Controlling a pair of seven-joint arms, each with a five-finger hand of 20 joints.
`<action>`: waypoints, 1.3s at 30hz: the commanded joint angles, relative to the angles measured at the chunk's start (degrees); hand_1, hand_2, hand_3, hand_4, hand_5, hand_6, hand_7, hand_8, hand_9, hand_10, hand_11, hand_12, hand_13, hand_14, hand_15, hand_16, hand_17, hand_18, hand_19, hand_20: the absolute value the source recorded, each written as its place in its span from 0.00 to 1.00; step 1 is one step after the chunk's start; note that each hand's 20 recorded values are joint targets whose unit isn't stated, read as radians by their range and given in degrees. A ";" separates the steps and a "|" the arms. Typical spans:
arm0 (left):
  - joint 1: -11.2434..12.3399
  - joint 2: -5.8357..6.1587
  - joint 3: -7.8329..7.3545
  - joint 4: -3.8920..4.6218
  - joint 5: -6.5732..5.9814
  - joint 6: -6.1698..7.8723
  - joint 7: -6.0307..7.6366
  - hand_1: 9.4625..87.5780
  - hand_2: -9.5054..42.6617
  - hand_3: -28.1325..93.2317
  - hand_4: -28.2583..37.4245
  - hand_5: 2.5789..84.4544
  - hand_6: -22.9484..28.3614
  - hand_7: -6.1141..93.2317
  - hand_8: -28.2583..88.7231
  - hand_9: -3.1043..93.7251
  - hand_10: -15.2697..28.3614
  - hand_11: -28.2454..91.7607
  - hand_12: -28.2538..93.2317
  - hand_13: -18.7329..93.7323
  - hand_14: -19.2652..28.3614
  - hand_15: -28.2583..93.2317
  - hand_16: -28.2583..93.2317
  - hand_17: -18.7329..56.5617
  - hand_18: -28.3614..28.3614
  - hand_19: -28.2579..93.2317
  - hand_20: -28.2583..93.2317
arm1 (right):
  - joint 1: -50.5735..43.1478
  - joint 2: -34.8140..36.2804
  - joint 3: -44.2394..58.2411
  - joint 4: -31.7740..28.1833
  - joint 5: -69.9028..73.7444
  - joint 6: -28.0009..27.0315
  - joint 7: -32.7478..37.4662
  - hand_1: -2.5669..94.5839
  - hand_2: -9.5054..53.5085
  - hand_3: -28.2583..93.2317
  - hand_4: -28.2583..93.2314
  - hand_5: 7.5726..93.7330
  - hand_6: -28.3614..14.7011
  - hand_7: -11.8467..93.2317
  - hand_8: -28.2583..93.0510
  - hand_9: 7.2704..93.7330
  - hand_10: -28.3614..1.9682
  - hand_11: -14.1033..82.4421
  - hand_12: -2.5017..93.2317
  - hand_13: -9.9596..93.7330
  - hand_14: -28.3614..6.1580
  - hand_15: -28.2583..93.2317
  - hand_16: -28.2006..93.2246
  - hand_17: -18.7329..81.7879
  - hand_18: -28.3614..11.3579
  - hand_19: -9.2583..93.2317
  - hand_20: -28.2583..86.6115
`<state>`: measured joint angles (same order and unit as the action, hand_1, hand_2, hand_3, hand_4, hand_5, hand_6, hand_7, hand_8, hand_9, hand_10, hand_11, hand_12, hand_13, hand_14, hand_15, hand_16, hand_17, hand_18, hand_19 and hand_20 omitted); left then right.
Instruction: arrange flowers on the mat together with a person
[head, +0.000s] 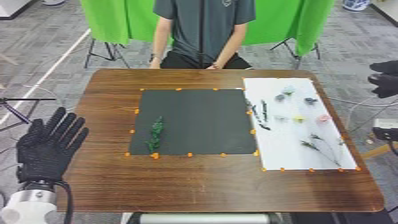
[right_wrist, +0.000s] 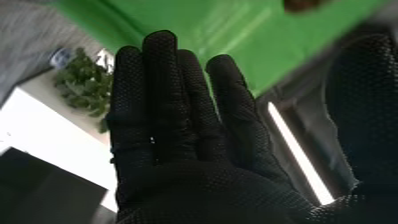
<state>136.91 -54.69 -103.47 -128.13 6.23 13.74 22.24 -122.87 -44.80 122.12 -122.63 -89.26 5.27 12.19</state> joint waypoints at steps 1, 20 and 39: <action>0.48 -0.26 -0.41 0.16 0.08 0.27 -0.48 0.23 0.42 0.83 0.00 0.51 0.57 0.15 0.17 0.44 0.65 0.34 0.29 0.44 0.67 0.37 0.20 0.23 0.72 0.43 0.33 | -2.37 2.50 -0.09 -1.34 -35.54 -6.78 4.81 0.29 0.00 0.83 0.02 0.47 0.51 0.26 0.14 0.50 0.37 0.33 0.23 0.55 0.41 0.66 0.40 0.45 0.23 0.77 0.46; 1.18 -0.45 -0.15 -0.10 -0.04 0.10 0.50 0.23 0.42 0.83 0.00 0.51 0.57 0.15 0.17 0.44 0.65 0.34 0.29 0.44 0.67 0.37 0.20 0.23 0.72 0.43 0.33 | -2.61 1.49 -3.56 -1.28 -40.25 -19.89 8.07 0.29 0.00 0.77 0.00 0.57 0.52 0.29 0.14 0.57 0.38 0.52 0.30 0.60 0.39 0.78 0.45 0.48 0.22 0.82 0.49; 1.27 -1.13 -0.15 -0.30 0.25 0.34 -0.04 0.23 0.42 0.83 0.00 0.51 0.57 0.15 0.17 0.44 0.65 0.35 0.30 0.44 0.67 0.37 0.20 0.23 0.72 0.43 0.33 | -2.52 -0.70 -9.64 0.49 -38.36 -25.42 7.72 0.34 0.00 0.81 0.00 0.62 0.56 0.32 0.12 0.61 0.41 0.61 0.33 0.63 0.41 0.80 0.48 0.50 0.20 0.84 0.51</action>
<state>137.69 -55.27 -103.68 -128.33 6.29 13.75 22.50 -124.51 -44.45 113.66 -122.22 -127.72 -16.95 19.94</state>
